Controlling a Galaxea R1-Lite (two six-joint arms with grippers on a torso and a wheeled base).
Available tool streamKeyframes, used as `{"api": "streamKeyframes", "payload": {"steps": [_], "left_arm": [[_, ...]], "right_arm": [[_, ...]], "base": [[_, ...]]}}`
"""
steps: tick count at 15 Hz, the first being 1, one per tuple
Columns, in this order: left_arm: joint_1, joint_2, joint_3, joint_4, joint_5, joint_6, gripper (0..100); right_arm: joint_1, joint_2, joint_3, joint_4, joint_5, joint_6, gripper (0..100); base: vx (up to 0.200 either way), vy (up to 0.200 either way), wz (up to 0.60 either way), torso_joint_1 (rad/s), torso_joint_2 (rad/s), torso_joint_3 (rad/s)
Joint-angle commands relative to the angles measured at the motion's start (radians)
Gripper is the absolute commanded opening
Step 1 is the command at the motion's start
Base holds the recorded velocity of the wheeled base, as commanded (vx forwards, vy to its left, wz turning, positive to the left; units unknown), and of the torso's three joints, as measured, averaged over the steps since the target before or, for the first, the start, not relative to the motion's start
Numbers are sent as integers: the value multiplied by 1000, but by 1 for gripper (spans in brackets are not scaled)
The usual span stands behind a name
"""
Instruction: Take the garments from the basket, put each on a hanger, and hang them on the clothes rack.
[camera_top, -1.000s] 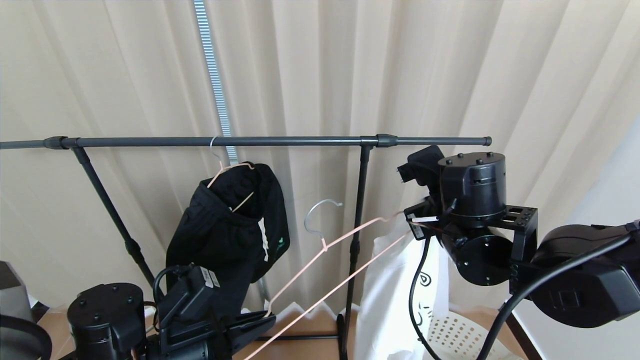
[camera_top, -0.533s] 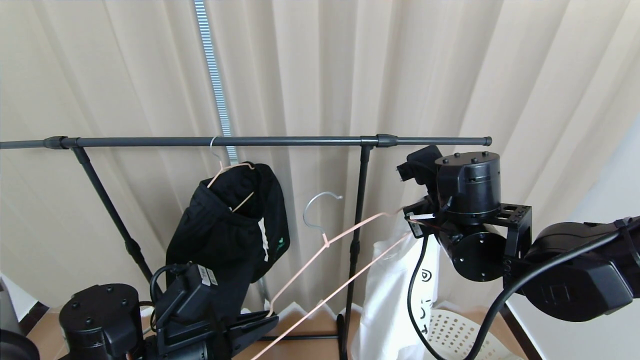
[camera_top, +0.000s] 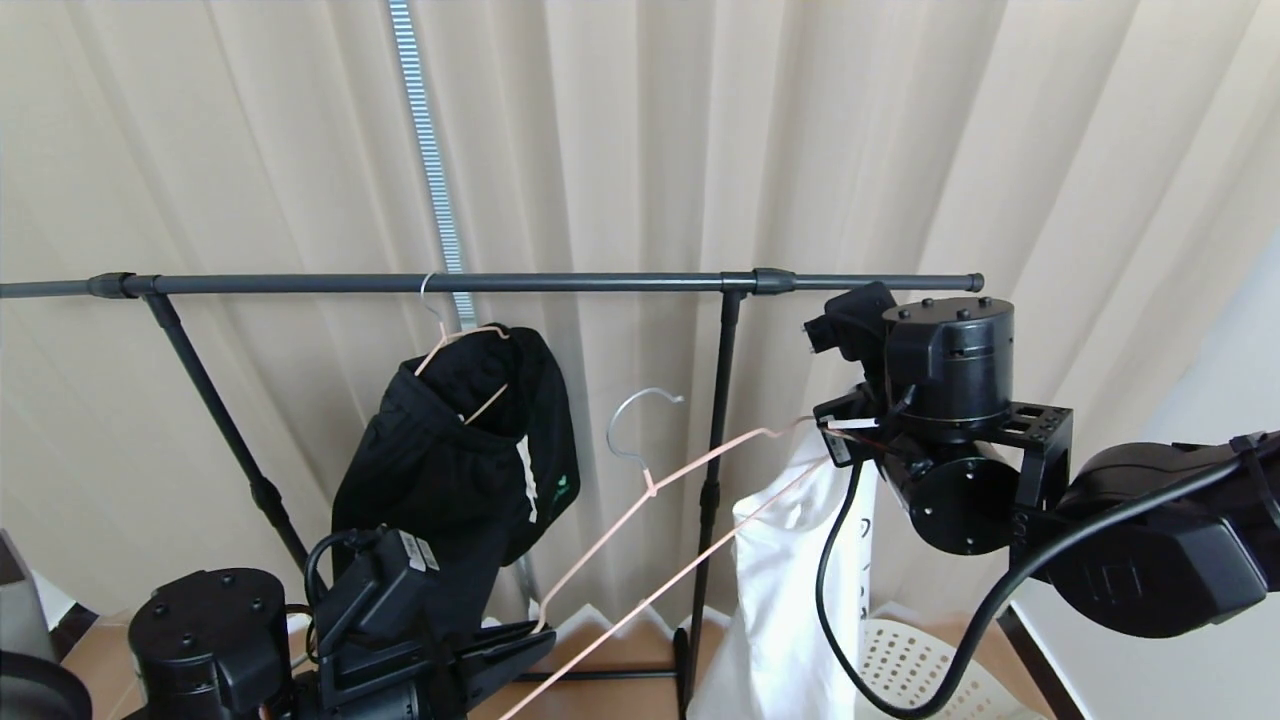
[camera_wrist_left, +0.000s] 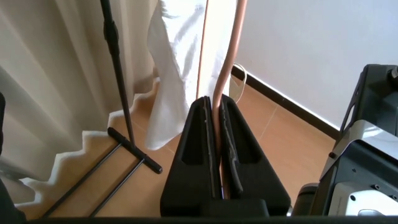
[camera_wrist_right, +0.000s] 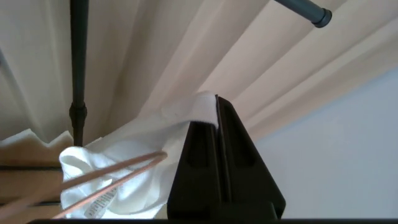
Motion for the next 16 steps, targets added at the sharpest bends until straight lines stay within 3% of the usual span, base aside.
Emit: {"api": "streamKeyframes", "payload": {"steps": [1, 16], "left_arm": [[0, 20, -8, -1, 8, -1, 0], [12, 20, -12, -1, 19, -4, 0]], "right_arm": [[33, -4, 16, -1, -2, 1, 0], [249, -52, 83, -1, -3, 34, 0]], "base": [[0, 0, 0, 0, 0, 0], [0, 0, 0, 0, 0, 0]]}}
